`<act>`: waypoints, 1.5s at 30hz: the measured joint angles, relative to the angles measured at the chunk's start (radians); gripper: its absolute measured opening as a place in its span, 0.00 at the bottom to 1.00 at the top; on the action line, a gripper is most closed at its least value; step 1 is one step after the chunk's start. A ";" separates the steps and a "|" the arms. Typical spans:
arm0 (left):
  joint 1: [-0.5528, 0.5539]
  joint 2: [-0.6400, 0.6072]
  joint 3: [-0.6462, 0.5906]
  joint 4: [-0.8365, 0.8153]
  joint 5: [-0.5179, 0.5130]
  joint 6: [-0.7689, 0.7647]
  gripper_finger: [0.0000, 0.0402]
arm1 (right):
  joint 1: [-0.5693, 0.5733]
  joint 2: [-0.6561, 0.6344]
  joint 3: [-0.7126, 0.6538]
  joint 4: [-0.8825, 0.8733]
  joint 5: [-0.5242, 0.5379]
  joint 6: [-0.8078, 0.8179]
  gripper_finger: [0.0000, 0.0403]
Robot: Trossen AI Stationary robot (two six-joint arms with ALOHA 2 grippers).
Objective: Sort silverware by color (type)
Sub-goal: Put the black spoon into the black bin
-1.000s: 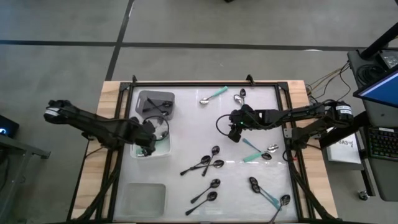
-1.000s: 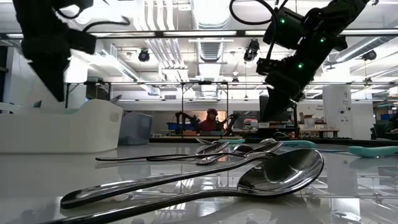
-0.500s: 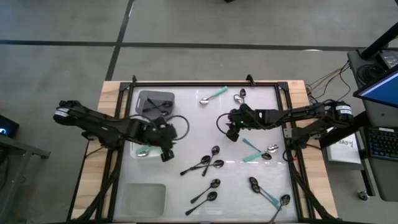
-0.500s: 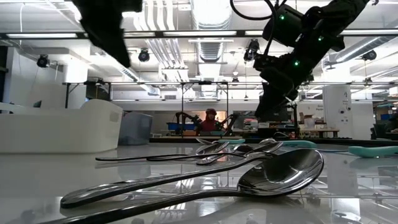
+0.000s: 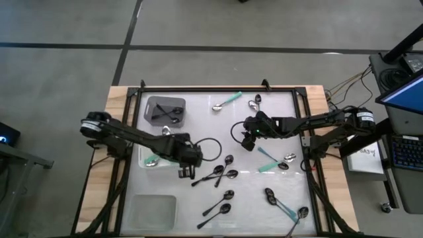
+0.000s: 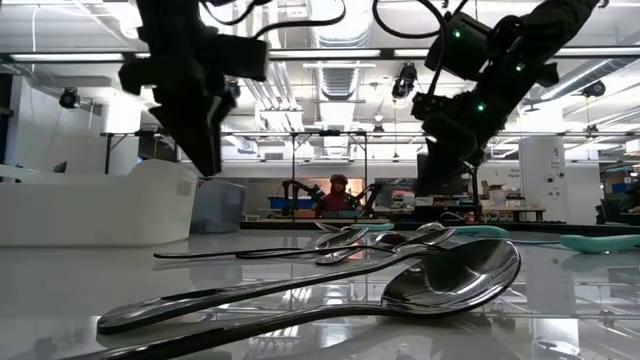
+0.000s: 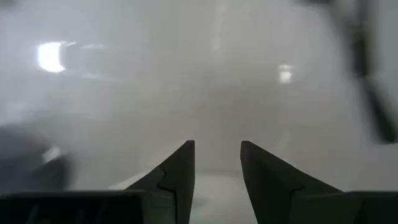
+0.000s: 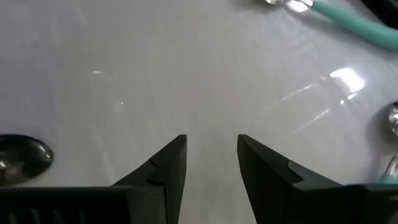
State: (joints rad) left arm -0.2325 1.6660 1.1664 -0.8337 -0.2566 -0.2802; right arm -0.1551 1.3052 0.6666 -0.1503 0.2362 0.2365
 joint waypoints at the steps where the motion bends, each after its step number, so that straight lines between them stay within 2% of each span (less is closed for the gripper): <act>1: -0.002 0.005 0.000 0.037 0.033 0.008 0.27 | 0.000 0.000 -0.006 0.000 0.000 0.001 0.33; 5: -0.004 0.029 -0.002 0.160 0.122 0.007 0.23 | 0.000 0.000 -0.034 0.006 0.000 0.020 0.33; 17: -0.039 0.130 0.000 0.391 0.192 -0.140 0.19 | 0.000 0.000 -0.068 0.034 0.000 0.112 0.33; 30: -0.063 0.243 0.000 0.454 0.190 -0.146 0.19 | 0.000 0.000 -0.068 0.060 -0.001 0.112 0.33; 45: -0.061 0.258 0.000 0.476 0.161 -0.069 0.19 | 0.000 0.000 -0.068 0.064 -0.001 0.112 0.33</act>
State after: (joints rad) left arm -0.2935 1.9238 1.1664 -0.3573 -0.0956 -0.3489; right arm -0.1551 1.3055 0.5991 -0.0860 0.2356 0.3485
